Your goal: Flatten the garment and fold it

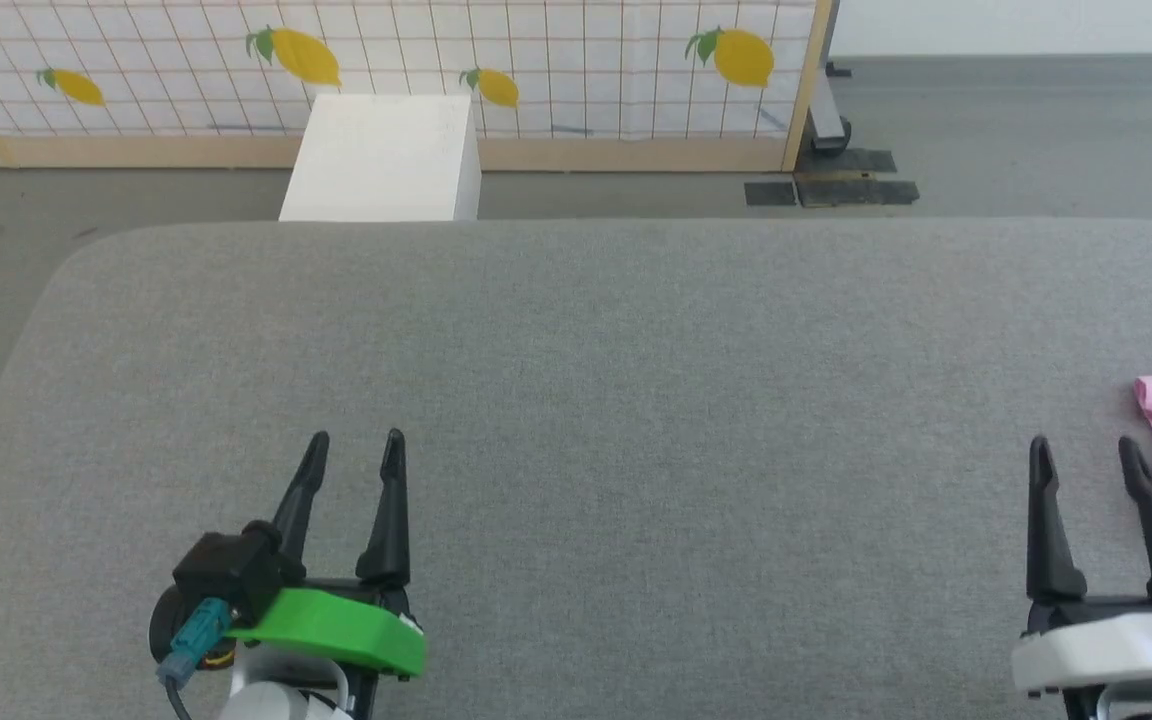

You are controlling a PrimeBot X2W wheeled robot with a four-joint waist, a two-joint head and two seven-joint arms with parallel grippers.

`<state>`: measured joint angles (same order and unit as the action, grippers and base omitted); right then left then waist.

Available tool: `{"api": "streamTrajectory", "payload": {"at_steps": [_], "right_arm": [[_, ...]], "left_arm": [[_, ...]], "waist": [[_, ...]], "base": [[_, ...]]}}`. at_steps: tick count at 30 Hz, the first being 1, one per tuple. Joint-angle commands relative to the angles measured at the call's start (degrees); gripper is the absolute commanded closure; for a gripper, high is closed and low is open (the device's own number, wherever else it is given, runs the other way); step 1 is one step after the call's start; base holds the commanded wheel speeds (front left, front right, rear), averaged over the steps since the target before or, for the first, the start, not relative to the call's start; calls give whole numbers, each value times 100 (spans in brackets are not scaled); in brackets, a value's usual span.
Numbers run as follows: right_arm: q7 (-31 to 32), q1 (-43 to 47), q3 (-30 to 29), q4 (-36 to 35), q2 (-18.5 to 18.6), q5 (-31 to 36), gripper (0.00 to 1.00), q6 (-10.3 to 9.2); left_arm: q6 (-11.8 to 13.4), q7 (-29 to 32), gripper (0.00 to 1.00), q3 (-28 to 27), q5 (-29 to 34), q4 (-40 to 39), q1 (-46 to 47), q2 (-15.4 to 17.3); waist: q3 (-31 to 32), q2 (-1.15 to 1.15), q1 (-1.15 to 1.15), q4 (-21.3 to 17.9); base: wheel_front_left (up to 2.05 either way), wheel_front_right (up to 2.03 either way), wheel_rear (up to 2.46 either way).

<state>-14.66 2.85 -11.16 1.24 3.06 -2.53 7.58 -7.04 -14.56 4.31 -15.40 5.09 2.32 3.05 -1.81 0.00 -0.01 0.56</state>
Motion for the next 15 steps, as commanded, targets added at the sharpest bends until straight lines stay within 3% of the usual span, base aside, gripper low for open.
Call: {"api": "streamTrajectory", "payload": {"at_steps": [1, 15], "right_arm": [[-31, 113, 31, -48, -16, -45, 0, -9], [-33, 293, 213, -25, -18, -74, 0, -9]], "left_arm": [[-28, -43, 0, 26, -5, 15, -95, -16], [-5, -43, 0, 55, -45, 69, -179, -17]], "waist": [[45, 0, 1, -24], [82, 0, 1, -146]], "base": [[0, 0, 0], [0, 0, 0]]}}
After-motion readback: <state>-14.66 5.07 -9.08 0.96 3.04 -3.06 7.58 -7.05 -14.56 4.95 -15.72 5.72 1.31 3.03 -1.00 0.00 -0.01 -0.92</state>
